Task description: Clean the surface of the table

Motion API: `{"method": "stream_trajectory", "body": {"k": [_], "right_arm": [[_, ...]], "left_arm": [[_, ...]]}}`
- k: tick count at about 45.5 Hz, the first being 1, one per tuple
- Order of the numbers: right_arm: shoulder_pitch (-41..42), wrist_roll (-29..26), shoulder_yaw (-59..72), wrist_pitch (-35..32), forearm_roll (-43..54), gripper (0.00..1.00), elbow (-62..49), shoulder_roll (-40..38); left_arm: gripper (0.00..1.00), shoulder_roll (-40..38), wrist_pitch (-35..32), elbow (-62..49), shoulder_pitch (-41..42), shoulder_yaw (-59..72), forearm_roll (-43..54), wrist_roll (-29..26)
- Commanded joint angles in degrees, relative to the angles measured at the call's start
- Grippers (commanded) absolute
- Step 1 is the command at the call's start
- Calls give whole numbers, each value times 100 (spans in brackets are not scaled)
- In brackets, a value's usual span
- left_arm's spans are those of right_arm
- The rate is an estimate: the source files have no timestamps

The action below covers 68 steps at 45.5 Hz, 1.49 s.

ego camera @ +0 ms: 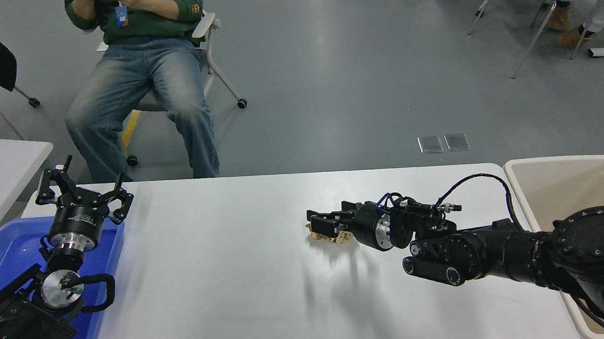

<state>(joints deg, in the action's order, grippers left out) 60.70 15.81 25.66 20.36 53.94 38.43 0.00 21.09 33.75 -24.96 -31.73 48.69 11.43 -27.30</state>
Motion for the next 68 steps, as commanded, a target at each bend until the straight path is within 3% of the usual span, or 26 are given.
{"method": "stream_trajectory", "body": {"k": [1, 14, 44, 68], "right_arm": [[12, 10, -35, 152, 406, 99, 33, 0], [-85, 10, 324, 354, 1523, 99, 7, 0], [-384, 37, 703, 1128, 1620, 98, -327, 0], [-700, 37, 703, 1471, 1884, 82, -573, 0]], "left_arm": [[100, 0, 0, 0, 0, 0, 0, -4], [100, 0, 0, 0, 0, 0, -9, -4], [100, 0, 0, 0, 0, 0, 0, -4], [100, 0, 0, 0, 0, 0, 0, -4]]}}
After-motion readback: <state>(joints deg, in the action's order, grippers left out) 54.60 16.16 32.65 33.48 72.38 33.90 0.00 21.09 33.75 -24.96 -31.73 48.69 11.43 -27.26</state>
